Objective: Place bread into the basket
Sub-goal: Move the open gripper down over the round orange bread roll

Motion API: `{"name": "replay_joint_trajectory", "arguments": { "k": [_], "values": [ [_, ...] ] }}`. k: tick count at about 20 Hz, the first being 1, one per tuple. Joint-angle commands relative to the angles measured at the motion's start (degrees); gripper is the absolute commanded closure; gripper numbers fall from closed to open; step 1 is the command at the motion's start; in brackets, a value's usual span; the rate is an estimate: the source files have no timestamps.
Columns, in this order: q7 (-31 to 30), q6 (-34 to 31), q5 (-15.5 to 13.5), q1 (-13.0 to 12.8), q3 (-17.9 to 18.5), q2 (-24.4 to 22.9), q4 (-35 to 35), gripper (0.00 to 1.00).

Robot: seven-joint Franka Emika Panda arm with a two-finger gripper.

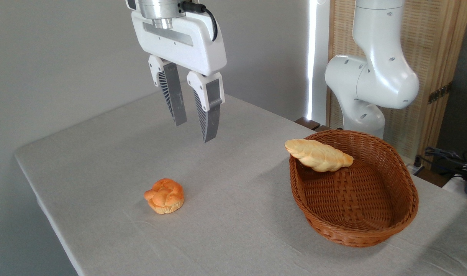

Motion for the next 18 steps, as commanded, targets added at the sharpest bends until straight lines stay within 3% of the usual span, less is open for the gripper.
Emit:
{"name": "replay_joint_trajectory", "arguments": {
  "k": [1,4,7,12,18],
  "values": [
    [-0.33,3.47,-0.31,-1.86,-0.54,0.75,-1.1,0.0],
    [-0.42,7.94,-0.22,-7.13,-0.54,0.84,-5.05,0.0],
    [-0.33,16.37,-0.22,-10.13,-0.45,0.84,-11.55,0.0],
    [-0.15,22.36,-0.22,-12.68,-0.54,3.99,-17.63,0.0],
    [0.55,34.58,0.66,-13.39,-0.54,6.72,-22.55,0.0]
  ]
}}
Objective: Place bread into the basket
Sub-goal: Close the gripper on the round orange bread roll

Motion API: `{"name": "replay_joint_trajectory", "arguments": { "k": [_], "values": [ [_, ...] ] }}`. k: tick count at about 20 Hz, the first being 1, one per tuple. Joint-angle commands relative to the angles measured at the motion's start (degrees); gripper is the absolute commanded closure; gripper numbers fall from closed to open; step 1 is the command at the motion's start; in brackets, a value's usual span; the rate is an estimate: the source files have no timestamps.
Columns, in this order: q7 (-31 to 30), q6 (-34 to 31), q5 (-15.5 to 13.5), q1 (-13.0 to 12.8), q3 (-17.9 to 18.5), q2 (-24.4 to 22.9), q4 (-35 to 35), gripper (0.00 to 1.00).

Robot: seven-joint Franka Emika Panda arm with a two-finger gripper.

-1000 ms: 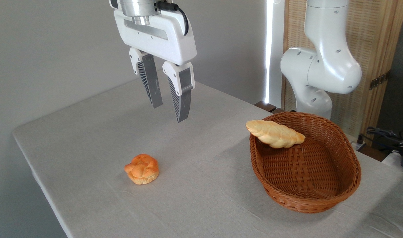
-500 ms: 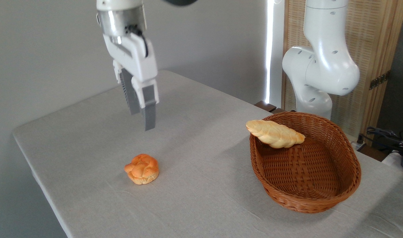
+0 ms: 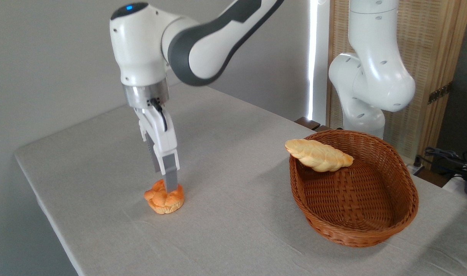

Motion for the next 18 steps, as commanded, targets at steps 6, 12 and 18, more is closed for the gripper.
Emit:
{"name": "replay_joint_trajectory", "arguments": {
  "k": [6,12,18],
  "values": [
    [2.82,4.51,0.78,-0.65,0.67,1.5,-1.87,0.0],
    [3.34,4.59,0.86,-0.65,0.67,1.41,-1.87,0.87],
    [5.19,4.51,0.78,-0.65,0.67,1.33,-1.87,0.87]
  ]
}}
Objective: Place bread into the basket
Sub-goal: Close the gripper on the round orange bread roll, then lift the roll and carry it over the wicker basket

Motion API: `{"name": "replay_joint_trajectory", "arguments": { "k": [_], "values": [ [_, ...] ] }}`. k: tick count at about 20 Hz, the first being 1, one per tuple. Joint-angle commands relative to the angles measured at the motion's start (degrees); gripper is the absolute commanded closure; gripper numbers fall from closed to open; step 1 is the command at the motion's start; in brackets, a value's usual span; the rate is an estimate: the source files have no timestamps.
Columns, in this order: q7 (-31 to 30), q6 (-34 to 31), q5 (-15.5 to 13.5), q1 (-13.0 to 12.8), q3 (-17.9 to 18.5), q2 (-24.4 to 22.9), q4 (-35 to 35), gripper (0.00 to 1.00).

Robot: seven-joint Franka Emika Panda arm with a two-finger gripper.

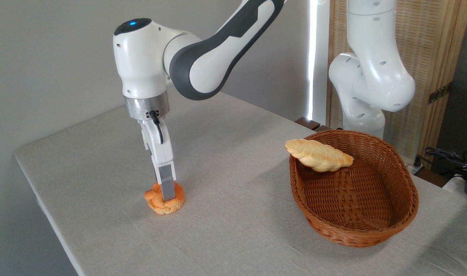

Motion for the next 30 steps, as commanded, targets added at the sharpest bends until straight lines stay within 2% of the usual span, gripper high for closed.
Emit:
{"name": "replay_joint_trajectory", "arguments": {
  "k": [1,7,8,12,15,20,22,23,26,27,30],
  "values": [
    [0.72,1.36,0.57,-0.48,0.64,-0.09,-0.56,0.87],
    [0.64,0.57,0.57,-0.47,0.82,-1.05,0.14,0.88],
    [0.55,-0.91,0.48,-0.47,0.99,-2.44,0.23,0.94],
    [1.51,-14.25,0.66,0.14,2.22,-4.04,7.24,0.98],
    [8.17,-23.48,0.57,0.14,6.43,-5.7,11.91,1.0],
    [20.21,-32.81,0.66,0.14,15.56,-13.52,11.4,0.98],
    [26.1,-37.55,0.75,0.49,19.61,-17.38,9.12,0.96],
    [29.08,-38.1,1.36,1.71,20.85,-19.58,7.37,0.96],
    [39.98,-38.54,5.57,5.84,23.05,-25.3,1.66,0.96],
    [43.23,-38.89,7.15,6.98,23.75,-26.7,-0.45,0.92],
    [48.27,-38.54,11.11,7.17,26.92,-29.0,-5.99,0.85]
  ]
}}
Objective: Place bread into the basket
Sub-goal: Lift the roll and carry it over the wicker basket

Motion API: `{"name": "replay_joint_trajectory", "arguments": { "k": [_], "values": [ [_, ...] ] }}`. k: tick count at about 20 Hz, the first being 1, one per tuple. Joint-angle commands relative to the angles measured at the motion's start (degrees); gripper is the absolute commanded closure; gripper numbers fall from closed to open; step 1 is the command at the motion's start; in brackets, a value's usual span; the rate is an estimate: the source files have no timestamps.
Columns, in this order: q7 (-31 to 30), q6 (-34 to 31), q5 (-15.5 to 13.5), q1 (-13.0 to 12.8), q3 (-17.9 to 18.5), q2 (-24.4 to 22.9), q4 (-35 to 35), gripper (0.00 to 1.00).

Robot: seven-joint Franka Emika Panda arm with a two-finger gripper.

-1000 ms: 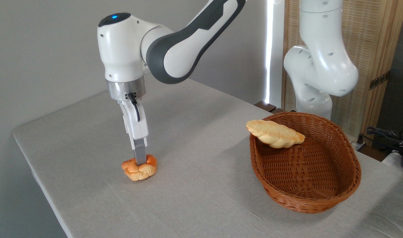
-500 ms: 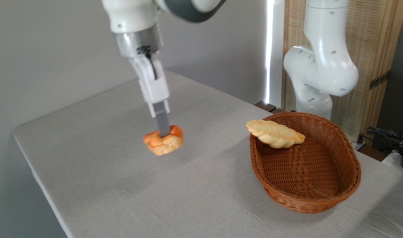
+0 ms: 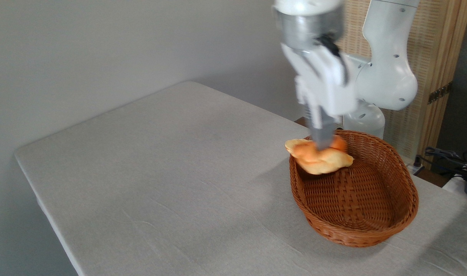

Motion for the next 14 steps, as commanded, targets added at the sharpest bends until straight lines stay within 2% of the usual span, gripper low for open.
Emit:
{"name": "replay_joint_trajectory", "arguments": {
  "k": [1,2,4,6,9,11,12,14],
  "values": [
    [4.14,0.89,4.02,-0.14,2.52,-3.47,-8.59,0.85],
    [4.14,1.59,4.29,-0.4,2.88,-3.47,-10.09,0.84],
    [4.14,3.61,4.29,-0.4,2.97,-3.47,-12.56,0.67],
    [4.05,5.54,4.29,-1.19,2.97,-3.3,-13.88,0.58],
    [4.14,9.24,4.29,-1.63,2.97,-2.94,-15.82,0.29],
    [4.23,9.86,4.29,-1.63,2.97,-2.68,-16.17,0.06],
    [4.23,9.86,4.29,-1.63,3.23,-2.59,-16.26,0.0],
    [4.32,9.78,4.38,-1.63,3.58,-2.59,-16.44,0.0]
  ]
}}
